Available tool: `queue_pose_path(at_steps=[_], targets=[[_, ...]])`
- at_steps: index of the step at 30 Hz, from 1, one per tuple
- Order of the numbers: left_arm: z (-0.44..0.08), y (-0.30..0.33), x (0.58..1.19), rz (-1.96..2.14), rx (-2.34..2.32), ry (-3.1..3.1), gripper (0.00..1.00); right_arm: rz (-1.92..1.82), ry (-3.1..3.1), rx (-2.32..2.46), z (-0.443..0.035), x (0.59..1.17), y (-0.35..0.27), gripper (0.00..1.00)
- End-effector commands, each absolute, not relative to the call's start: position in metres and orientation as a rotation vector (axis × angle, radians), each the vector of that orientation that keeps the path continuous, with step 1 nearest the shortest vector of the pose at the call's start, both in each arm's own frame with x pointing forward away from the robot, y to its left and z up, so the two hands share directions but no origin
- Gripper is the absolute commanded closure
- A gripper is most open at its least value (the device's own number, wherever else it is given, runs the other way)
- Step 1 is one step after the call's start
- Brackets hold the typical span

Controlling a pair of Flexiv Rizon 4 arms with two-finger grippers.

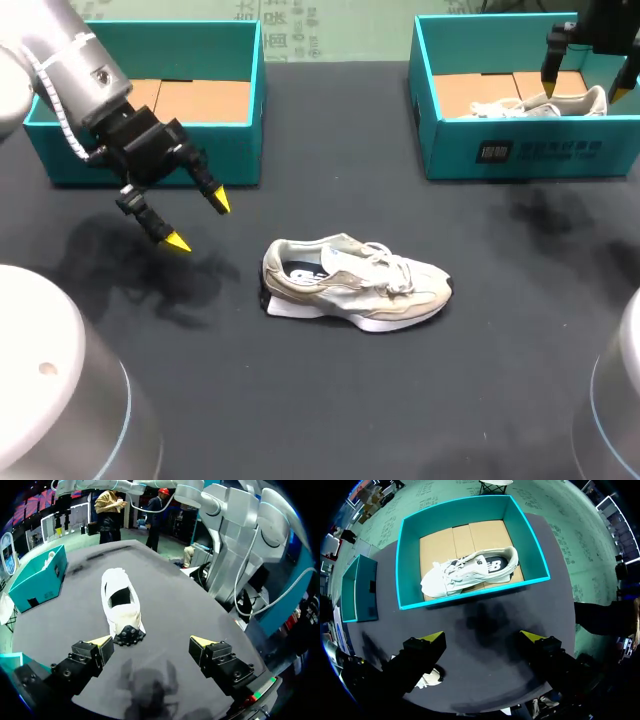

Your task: Take the shoe out of the shoebox, open the shoe tongue, remove and reinsert the insole, then place the shoe into the shoebox

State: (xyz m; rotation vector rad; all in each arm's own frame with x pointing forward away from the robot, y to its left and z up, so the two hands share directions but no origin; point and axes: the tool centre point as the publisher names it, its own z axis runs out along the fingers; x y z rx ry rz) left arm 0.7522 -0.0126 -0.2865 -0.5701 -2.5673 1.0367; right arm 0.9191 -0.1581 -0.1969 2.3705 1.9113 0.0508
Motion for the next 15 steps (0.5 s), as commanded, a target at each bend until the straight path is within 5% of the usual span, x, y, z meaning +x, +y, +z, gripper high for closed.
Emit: queue_pose_path(at_steps=[1, 10, 15], targets=[[-0.289, -0.011, 0.74, 1.445, 0.052, -2.415, 0.0, 0.05, 1.911, 2.37, -0.197, 0.919, -0.158, 0.0], [-0.289, -0.011, 0.74, 1.445, 0.052, -2.415, 0.0, 0.05, 1.911, 2.37, -0.197, 0.919, -0.158, 0.0], [-0.335, -0.014, 0.738, 1.493, 0.017, -2.406, 0.0, 0.05, 1.911, 2.37, -0.197, 0.919, -0.158, 0.0]])
